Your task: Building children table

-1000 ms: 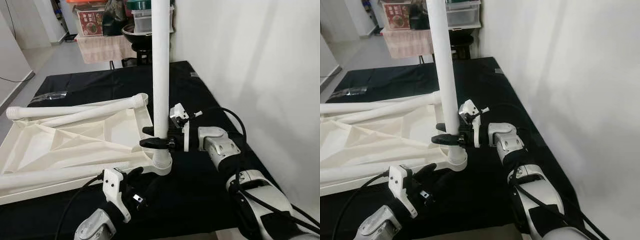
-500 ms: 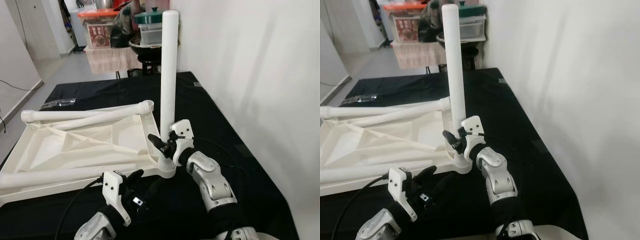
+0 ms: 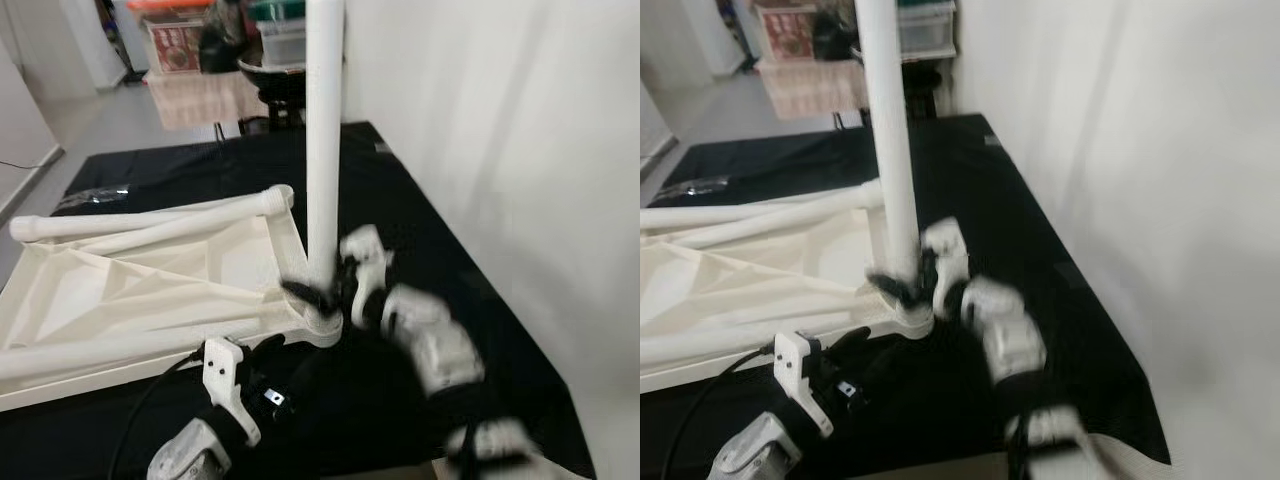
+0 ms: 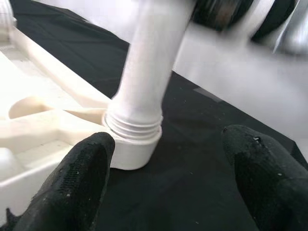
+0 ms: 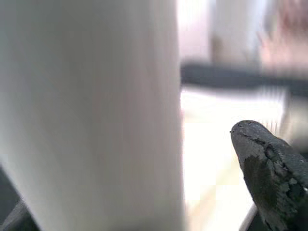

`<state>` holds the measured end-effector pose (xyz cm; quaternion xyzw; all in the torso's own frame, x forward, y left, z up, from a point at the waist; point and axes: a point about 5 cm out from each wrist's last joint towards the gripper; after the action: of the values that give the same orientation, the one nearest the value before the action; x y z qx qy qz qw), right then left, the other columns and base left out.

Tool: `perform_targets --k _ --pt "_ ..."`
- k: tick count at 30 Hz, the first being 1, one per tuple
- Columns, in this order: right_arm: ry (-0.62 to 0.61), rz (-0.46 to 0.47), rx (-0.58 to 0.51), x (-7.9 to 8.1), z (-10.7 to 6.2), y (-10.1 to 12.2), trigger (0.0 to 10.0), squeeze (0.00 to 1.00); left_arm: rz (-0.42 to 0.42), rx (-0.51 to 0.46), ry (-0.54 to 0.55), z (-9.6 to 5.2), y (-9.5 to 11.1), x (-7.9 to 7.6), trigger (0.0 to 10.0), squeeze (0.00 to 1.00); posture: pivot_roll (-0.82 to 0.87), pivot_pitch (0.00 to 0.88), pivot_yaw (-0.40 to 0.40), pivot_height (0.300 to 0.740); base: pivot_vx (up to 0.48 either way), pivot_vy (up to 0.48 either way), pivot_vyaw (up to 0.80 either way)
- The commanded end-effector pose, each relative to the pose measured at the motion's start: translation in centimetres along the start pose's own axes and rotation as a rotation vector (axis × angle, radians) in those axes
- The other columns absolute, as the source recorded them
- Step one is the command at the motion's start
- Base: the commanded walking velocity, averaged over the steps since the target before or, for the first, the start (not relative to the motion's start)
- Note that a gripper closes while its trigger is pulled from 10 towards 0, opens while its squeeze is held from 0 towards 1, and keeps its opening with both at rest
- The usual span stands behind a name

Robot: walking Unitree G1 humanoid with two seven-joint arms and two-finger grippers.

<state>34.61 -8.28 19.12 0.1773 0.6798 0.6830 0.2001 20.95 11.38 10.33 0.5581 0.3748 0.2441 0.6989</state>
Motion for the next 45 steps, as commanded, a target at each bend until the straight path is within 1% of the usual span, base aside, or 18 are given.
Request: perform_targets --k 1,2,5,10,11,12,23,26,28,29,30,31,33,40,41,42,43,45 --pt "0.073 0.027 0.032 1.0 0.3 -1.6 10.0 0.52 0.007 0.011 0.006 -0.2 0.0 0.3 10.0 0.00 0.01 0.000 0.011 0.740 0.000 0.000 0.00" --pt "0.178 -0.010 0.061 1.0 0.5 -1.3 10.0 0.00 0.008 0.011 0.007 -0.2 0.0 0.3 10.0 0.00 0.01 0.000 0.009 0.740 0.000 0.000 0.00" --pt "0.351 -0.041 0.123 0.9 0.9 -1.3 10.0 0.00 0.011 0.011 0.011 -0.1 0.0 0.4 10.0 0.00 0.03 0.000 0.005 0.740 0.000 0.000 0.00" --pt "0.397 -0.007 0.137 0.6 1.3 -1.3 10.0 0.00 0.014 0.011 0.014 -0.1 0.0 0.4 10.0 0.00 0.03 0.000 0.006 0.740 0.000 0.000 0.00" --pt "0.387 0.022 0.127 0.4 1.6 -1.1 0.5 0.00 0.015 0.012 0.014 -0.1 0.0 0.4 10.0 0.00 0.04 0.000 0.007 0.740 0.000 0.000 0.00" --pt "0.391 0.053 0.121 0.1 1.8 -1.0 0.0 0.00 0.016 0.013 0.015 -0.1 -0.1 0.4 10.0 0.00 0.04 0.000 0.007 0.740 0.000 0.000 0.00" --pt "0.336 0.076 0.125 -0.8 1.0 -2.0 0.0 0.00 0.013 0.014 0.013 -0.1 -0.1 0.3 10.0 0.00 0.03 0.000 0.006 0.740 0.000 0.000 0.00" --pt "0.149 0.100 0.127 -1.0 0.0 -3.7 0.0 0.00 0.012 0.013 0.014 -0.2 -0.1 0.2 10.0 0.00 0.03 0.000 -0.004 0.740 0.000 0.000 0.00" --pt "0.149 0.100 0.127 -1.0 0.0 -3.7 0.0 0.00 0.012 0.013 0.014 -0.2 -0.1 0.2 10.0 0.00 0.03 0.000 -0.004 0.740 0.000 0.000 0.00" --pt "-0.258 0.144 0.139 -1.5 0.3 -5.2 0.0 0.00 0.012 0.012 0.014 -0.3 0.0 0.2 10.0 0.00 0.02 0.000 -0.015 0.740 0.000 0.000 0.00" --pt "-0.372 0.214 0.173 1.1 0.1 -7.5 0.0 0.00 0.011 0.010 0.015 -0.4 0.1 0.3 10.0 0.00 0.02 0.000 0.002 0.740 0.000 0.000 0.00" --pt "-0.372 0.214 0.173 1.1 0.1 -7.5 0.0 0.00 0.011 0.010 0.015 -0.4 0.1 0.3 10.0 0.00 0.02 0.000 0.002 0.740 0.000 0.000 0.00" --pt "-0.375 0.169 0.209 4.5 0.1 -8.6 0.0 0.00 0.011 0.014 0.015 -0.5 0.0 0.4 10.0 0.00 -0.01 0.000 0.022 0.740 0.000 0.000 0.00" --pt "-0.411 0.197 0.227 2.3 -0.2 -8.4 0.0 0.00 0.001 0.019 0.003 -0.4 -0.1 0.4 10.0 0.00 0.01 0.000 0.003 0.740 0.000 0.000 0.00" --pt "-0.409 0.188 0.243 2.1 -0.2 -8.6 10.0 0.00 0.003 0.016 0.009 -0.3 -0.1 0.3 10.0 0.00 0.02 0.000 0.002 0.740 0.000 0.000 0.00" --pt "-0.377 0.182 0.246 2.1 -0.1 -8.5 10.0 0.00 0.005 0.013 0.015 -0.3 -0.1 0.3 10.0 0.00 0.02 0.000 -0.003 0.740 0.000 0.000 0.00" --pt "-0.304 0.185 0.234 2.0 0.2 -8.1 10.0 1.00 0.005 0.011 0.019 -0.3 -0.2 0.3 10.0 0.00 0.02 0.000 -0.003 0.740 0.000 0.000 0.00" --pt "-0.277 0.186 0.227 2.2 0.3 -7.6 10.0 1.00 0.005 0.009 0.020 -0.3 -0.2 0.3 10.0 0.00 0.02 0.000 -0.004 0.740 0.000 0.000 0.00"
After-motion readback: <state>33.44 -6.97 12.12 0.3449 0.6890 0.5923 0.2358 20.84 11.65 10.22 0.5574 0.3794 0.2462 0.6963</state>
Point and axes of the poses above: a point about 5 cm out from each wrist's last joint towards the gripper, its own z axis pointing out of the wrist towards the gripper, its own y axis along the axis of the wrist's last joint, x = y × z, and after that the axes turned 2 degrees about z, right-handed
